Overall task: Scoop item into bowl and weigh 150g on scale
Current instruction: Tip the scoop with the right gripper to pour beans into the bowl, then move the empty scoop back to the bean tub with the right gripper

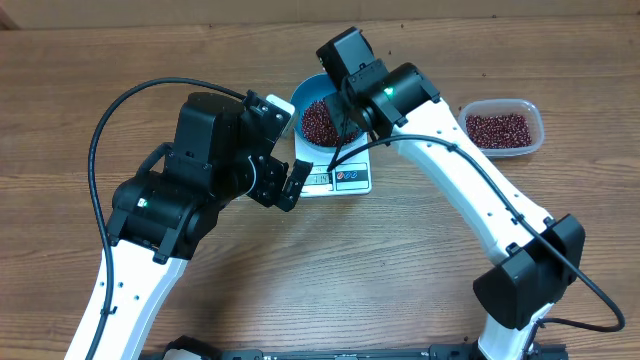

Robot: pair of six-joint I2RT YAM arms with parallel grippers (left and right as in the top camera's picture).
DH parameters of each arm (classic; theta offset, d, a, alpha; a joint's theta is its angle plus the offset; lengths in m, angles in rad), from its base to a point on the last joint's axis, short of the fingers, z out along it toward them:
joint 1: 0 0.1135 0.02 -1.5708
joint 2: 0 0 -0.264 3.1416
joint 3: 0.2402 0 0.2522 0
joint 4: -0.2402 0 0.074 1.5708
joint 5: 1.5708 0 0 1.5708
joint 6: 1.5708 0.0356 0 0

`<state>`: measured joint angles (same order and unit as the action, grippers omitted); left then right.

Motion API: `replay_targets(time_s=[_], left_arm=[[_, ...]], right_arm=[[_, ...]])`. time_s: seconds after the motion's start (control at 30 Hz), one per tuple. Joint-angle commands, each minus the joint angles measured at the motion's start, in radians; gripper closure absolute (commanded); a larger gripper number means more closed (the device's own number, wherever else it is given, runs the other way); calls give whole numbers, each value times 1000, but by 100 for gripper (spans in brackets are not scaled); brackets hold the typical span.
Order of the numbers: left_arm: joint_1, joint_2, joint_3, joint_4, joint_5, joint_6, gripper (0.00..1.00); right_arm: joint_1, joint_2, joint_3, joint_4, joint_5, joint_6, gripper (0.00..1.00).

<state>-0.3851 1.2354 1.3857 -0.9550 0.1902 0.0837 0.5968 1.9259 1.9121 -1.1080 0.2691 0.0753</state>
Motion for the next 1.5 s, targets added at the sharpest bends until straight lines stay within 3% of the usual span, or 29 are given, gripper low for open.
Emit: replay_targets(time_s=[0.0,0.33,0.57,0.77,1.03,1.23,1.47], left_arm=[[5,3,18,1,-6,-5,1],[5,3,18,0,-6,-5,0],[5,3,18,0,-6,-5,0],[5,3,18,0,-6,-5,0],[5,3,18,0,-6,-5,0],[5,3,18,1,-6,-5,0],[5,3,18,0,-6,-5,1]], right_arm=[[10,0,31,8,30,-32,96],[10,-2,32,8,19,-32,96],[-39,-58,34,26,-114,-32,96],[-163,-150,34,14,-288,-32,96],[-436,-259,34,-47,-497,-32,96],[-608,-257,31,-142,-510,-66,96],[-694,-194,-18,-192,-443,-96,96]])
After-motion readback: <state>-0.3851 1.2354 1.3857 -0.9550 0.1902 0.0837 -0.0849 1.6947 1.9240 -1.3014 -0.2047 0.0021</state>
